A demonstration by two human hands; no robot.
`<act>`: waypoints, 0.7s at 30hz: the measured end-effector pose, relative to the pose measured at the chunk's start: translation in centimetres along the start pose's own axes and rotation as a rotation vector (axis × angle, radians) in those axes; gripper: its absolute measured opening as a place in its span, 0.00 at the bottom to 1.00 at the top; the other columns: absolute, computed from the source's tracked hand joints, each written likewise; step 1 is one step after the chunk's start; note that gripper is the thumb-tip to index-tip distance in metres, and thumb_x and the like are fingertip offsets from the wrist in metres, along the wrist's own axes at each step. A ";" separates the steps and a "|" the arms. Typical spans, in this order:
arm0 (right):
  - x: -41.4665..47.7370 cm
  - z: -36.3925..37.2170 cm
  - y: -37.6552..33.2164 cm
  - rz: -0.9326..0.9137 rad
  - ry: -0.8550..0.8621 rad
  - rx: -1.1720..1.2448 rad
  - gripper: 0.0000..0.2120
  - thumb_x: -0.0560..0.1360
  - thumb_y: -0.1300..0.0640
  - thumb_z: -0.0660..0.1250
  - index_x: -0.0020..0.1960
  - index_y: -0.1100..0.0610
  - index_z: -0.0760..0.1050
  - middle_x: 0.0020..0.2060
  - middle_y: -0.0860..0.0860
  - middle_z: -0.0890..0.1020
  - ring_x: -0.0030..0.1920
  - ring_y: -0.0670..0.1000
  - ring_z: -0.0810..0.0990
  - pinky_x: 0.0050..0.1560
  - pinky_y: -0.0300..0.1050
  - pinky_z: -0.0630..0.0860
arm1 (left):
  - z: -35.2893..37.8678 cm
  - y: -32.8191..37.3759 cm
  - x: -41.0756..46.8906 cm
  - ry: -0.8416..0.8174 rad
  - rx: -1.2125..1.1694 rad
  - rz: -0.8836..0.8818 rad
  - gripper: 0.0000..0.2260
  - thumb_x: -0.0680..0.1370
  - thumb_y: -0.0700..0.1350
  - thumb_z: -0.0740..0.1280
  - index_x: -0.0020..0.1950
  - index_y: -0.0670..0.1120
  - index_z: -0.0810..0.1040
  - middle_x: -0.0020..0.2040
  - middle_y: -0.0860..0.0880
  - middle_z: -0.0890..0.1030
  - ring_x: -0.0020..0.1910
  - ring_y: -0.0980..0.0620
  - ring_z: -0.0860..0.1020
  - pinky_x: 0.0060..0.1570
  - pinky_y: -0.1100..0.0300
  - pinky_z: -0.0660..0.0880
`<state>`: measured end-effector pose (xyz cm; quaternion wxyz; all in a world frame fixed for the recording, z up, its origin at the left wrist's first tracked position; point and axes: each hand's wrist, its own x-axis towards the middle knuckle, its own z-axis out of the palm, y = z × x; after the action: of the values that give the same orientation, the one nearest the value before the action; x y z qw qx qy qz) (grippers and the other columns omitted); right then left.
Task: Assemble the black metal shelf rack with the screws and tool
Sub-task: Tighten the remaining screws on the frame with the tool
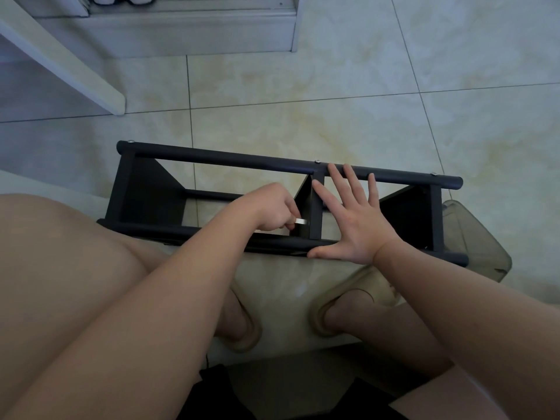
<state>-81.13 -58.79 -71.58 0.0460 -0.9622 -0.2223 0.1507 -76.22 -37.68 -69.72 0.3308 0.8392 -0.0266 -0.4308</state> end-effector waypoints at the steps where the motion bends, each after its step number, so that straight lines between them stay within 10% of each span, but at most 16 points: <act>1: 0.0 0.0 0.0 0.000 -0.001 -0.001 0.59 0.63 0.14 0.51 0.84 0.47 0.44 0.82 0.55 0.39 0.81 0.59 0.34 0.76 0.72 0.35 | -0.1 0.0 0.1 0.013 0.004 0.009 0.12 0.75 0.39 0.70 0.37 0.56 0.80 0.35 0.57 0.82 0.38 0.60 0.77 0.38 0.63 0.70; 7: 0.0 -0.1 0.0 0.005 -0.013 -0.004 0.59 0.63 0.15 0.51 0.84 0.47 0.43 0.82 0.55 0.39 0.81 0.59 0.33 0.76 0.72 0.35 | 0.4 0.0 0.3 0.065 -0.290 -0.029 0.04 0.76 0.44 0.69 0.43 0.51 0.82 0.45 0.49 0.83 0.43 0.53 0.78 0.50 0.53 0.78; 21: 0.1 0.0 0.0 0.006 -0.020 0.008 0.60 0.63 0.15 0.52 0.84 0.47 0.43 0.82 0.55 0.39 0.81 0.59 0.33 0.76 0.71 0.34 | 2.1 1.2 0.7 0.296 -0.623 -0.135 0.03 0.79 0.45 0.69 0.46 0.49 0.80 0.39 0.51 0.84 0.36 0.57 0.81 0.35 0.63 0.74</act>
<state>-81.07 -58.80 -71.60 0.0472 -0.9611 -0.2194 0.1612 -77.02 -39.98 -70.38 0.5419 0.7513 0.2099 -0.3129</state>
